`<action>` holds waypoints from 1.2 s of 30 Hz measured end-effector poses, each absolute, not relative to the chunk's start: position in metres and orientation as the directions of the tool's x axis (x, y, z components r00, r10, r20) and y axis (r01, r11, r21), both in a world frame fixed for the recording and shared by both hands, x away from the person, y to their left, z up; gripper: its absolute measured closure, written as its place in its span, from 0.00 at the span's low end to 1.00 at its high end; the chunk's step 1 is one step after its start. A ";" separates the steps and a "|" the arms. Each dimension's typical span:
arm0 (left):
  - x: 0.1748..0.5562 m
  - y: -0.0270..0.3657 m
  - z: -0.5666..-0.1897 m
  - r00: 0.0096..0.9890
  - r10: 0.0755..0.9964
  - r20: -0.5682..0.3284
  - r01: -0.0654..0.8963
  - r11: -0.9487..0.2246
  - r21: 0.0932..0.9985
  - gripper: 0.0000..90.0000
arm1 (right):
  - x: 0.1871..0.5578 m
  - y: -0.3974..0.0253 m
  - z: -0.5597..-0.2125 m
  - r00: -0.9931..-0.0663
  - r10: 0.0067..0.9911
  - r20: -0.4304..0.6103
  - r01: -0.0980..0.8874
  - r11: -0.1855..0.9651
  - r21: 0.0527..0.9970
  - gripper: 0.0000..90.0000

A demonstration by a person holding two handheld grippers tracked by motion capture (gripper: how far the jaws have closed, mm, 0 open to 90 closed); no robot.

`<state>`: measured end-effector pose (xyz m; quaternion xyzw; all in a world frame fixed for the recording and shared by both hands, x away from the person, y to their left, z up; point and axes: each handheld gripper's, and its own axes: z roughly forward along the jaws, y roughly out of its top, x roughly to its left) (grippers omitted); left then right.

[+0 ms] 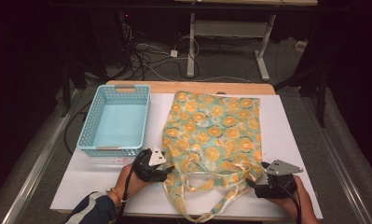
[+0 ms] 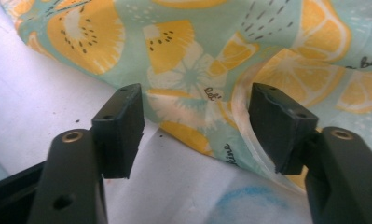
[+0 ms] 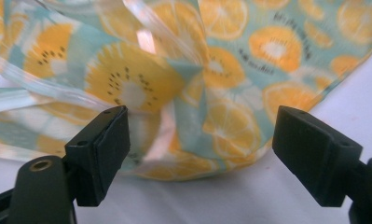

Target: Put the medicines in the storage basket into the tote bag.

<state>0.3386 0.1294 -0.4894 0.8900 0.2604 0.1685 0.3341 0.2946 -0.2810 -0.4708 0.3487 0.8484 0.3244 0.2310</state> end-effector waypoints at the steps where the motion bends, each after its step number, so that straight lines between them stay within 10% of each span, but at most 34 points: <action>1: 0.340 0.129 -0.489 0.816 0.566 0.115 0.352 -0.645 0.678 0.46 | 0.299 -0.281 -0.474 -0.644 0.745 -0.173 0.450 0.552 0.702 0.24; 7: 0.345 0.129 -0.488 0.853 0.520 0.038 0.364 -0.647 0.670 0.68 | 0.313 -0.283 -0.477 -0.620 0.777 -0.105 0.529 0.513 0.676 0.38; 16: 0.339 0.124 -0.487 0.876 0.475 0.083 0.308 -0.683 0.663 0.95 | 0.316 -0.282 -0.476 -0.653 0.754 -0.067 0.515 0.508 0.690 0.91; 36: 0.309 0.159 -0.422 0.857 0.490 0.159 0.121 -0.491 0.863 0.97 | 0.277 -0.294 -0.419 -0.638 0.761 -0.114 0.303 0.385 0.872 0.96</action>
